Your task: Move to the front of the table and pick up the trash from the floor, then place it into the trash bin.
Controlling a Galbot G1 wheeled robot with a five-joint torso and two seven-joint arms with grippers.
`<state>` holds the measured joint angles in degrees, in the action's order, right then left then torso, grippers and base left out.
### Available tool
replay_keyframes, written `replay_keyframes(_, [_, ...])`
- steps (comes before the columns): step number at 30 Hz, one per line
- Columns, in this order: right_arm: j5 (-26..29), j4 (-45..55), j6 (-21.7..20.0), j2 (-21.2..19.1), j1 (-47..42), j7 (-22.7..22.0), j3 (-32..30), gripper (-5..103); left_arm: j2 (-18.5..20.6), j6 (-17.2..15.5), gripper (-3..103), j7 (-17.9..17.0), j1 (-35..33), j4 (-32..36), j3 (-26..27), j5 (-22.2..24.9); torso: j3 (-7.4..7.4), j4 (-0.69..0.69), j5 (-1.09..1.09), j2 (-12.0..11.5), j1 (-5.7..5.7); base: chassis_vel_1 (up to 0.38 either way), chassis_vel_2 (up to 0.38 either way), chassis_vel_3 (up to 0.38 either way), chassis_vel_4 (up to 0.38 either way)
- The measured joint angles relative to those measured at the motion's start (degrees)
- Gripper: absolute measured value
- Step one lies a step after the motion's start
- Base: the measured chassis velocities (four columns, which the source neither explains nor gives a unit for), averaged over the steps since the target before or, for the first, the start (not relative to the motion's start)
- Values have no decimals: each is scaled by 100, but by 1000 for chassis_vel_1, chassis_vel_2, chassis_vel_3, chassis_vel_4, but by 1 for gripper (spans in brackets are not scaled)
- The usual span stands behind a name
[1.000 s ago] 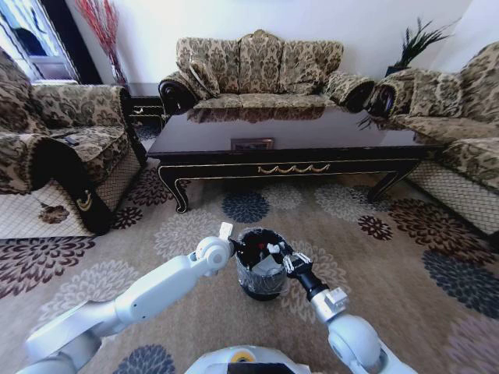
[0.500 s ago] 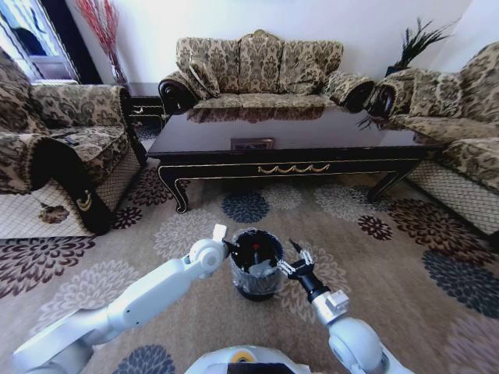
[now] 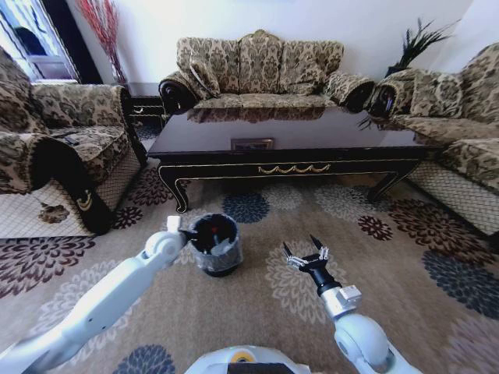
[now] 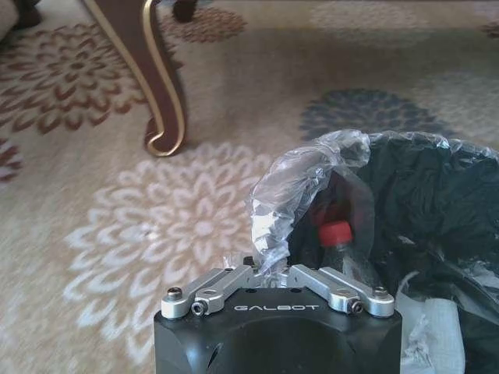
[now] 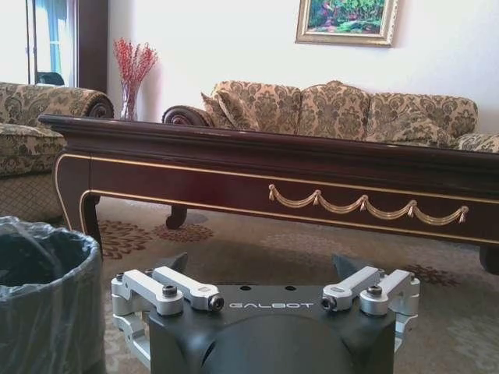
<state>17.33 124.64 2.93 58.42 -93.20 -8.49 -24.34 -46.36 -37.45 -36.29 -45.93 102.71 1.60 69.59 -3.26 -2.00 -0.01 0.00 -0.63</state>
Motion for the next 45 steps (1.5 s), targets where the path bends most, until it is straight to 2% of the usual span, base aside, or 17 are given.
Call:
replay_keyframes(6, [-3, -55, -4, -26, -44, -8, 2, 100, -79, 67, 3, -4, -495, -8, 232, -249, 0, -1, 0, 0, 0, 0, 0, 0, 0])
replay_keyframes(14, [-14, -89, 10, -29, -105, -13, -6, 100, -231, 147, 3, 35, -646, -159, 240, -478, 2, 0, 6, 1, 1, 0, 0, 0, 0])
replay_keyframes(20, [5, -90, 11, -68, -72, -16, -7, 100, -293, 201, 2, 10, -768, -144, 253, -563, 2, 0, 3, 1, 1, 0, 0, 0, 0])
replay_keyframes(23, [7, -106, 8, -104, -47, -16, 5, 100, -251, 154, 18, 32, -777, -17, 285, -523, -1, -2, -3, 0, 0, 0, 0, 0, 0])
replay_keyframes(26, [8, -110, 0, -102, -32, -18, 12, 100, -206, 149, 23, 46, -732, 129, 314, -474, -1, 0, -5, 0, -1, 0, 0, 0, 0])
replay_keyframes(28, [10, -111, -12, -94, -28, -26, 15, 100, -115, 148, 34, 15, -651, 332, 329, -437, -1, -2, 0, 0, 0, 0, 0, 0, 0])
replay_keyframes(29, [10, -111, -12, -94, -28, -26, 15, 100, -115, 148, 34, 15, -651, 332, 329, -437, -1, -2, 0, 0, 0, 0, 0, 0, 0])
replay_keyframes(31, [20, -110, -20, -92, -34, -40, 11, 100, 31, 144, 44, -128, -610, 613, 349, -351, -1, -3, -1, 0, 0, 0, 0, 0, 0])
replay_keyframes(32, [20, -110, -20, -92, -34, -40, 11, 100, 31, 144, 44, -128, -610, 613, 349, -351, -1, -3, -1, 0, 0, 0, 0, 0, 0])
replay_keyframes(33, [23, -108, -21, -92, -38, -44, 5, 100, 84, 142, 50, -173, -612, 694, 372, -321, -1, -2, 0, 0, 0, 0, 0, 0, 0])
replay_keyframes(38, [20, -89, -21, -57, -57, -146, -31, 100, 323, 124, 72, -340, -936, 1111, 810, -235, -1, 0, 0, 0, 0, 0, 0, 0, 0])
replay_keyframes(39, [-47, -106, 31, -22, -50, -196, -37, 100, 356, 127, 77, -339, -1112, 1238, 995, -304, 0, 0, 1, 0, 0, 0, 0, 0, 0])
replay_keyframes(41, [-151, -144, 155, 22, -49, -217, -62, 100, 360, 208, 77, -200, -1377, 1389, 1260, -599, 0, 0, 0, 0, 0, 0, 0, 0, 0])
replay_keyframes(42, [-151, -144, 155, 22, -49, -217, -62, 100, 360, 208, 77, -200, -1377, 1389, 1260, -599, 0, 0, 0, 0, 0, 0, 0, 0, 0])
replay_keyframes(43, [-233, -186, 310, 70, -60, -185, -109, 100, 335, 409, 83, 2, -1628, 1516, 1505, -960, 0, 0, 0, 0, 0, 0, 0, 0, 0])
replay_keyframes(44, [-293, -260, 601, 138, -82, -56, -191, 100, 212, 779, 93, 315, -2006, 1666, 1849, -1417, 0, -2, 2, 0, 0, 0, 0, 0, 0])
replay_keyframes(45, [-298, -308, 812, 199, -120, 62, -264, 100, 71, 1107, 97, 597, -2369, 1777, 2138, -1758, 0, 0, 1, 0, 0, 0, 0, 0, 0])
